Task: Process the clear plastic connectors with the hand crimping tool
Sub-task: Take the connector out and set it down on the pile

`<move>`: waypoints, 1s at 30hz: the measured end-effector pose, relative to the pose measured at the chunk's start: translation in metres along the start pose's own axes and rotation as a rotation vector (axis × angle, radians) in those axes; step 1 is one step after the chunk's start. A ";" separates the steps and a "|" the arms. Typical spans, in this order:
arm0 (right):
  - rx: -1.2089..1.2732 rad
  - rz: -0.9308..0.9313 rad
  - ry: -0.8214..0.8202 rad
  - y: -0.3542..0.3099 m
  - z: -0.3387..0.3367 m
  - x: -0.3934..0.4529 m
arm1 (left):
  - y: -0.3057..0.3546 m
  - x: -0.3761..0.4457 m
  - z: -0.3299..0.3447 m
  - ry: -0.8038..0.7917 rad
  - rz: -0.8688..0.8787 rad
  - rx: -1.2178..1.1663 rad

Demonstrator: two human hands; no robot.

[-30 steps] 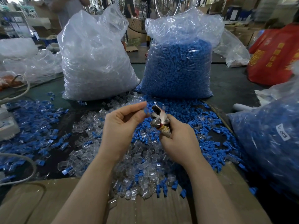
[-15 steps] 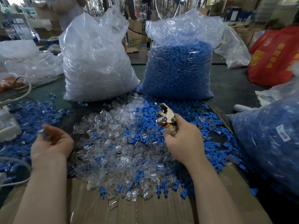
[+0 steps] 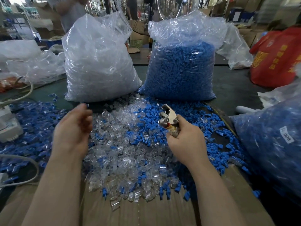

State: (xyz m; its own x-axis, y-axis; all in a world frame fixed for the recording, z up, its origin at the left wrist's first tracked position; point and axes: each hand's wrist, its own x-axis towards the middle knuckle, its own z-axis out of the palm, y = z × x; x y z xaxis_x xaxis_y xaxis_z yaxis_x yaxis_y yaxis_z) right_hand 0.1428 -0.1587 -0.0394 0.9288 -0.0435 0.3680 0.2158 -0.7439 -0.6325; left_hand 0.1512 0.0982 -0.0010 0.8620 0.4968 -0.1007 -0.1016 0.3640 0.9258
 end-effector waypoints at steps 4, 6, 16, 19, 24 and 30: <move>-0.004 0.003 0.005 0.000 0.000 0.000 | -0.026 -0.019 0.031 -0.407 0.277 0.846; 0.001 -0.001 0.007 0.000 0.000 0.000 | -0.041 -0.022 0.041 -0.411 0.412 1.219; 0.021 -0.031 -0.009 -0.001 0.000 -0.001 | -0.052 -0.028 0.049 -0.515 0.487 1.717; 0.020 -0.041 -0.013 -0.002 0.000 -0.002 | -0.056 -0.031 0.051 -0.496 0.538 1.693; 0.041 -0.041 -0.014 -0.002 0.001 -0.002 | -0.060 -0.032 0.049 -0.497 0.549 1.556; 0.037 -0.006 0.035 0.000 0.004 0.002 | -0.054 -0.036 0.057 -0.477 0.237 0.855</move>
State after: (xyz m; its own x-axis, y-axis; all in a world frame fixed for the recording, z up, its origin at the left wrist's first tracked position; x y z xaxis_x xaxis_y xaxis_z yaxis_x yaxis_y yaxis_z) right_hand 0.1453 -0.1562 -0.0412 0.9164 -0.0624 0.3953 0.2333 -0.7192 -0.6544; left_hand 0.1544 0.0157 -0.0263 0.9935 0.0475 0.1033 -0.0676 -0.4837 0.8726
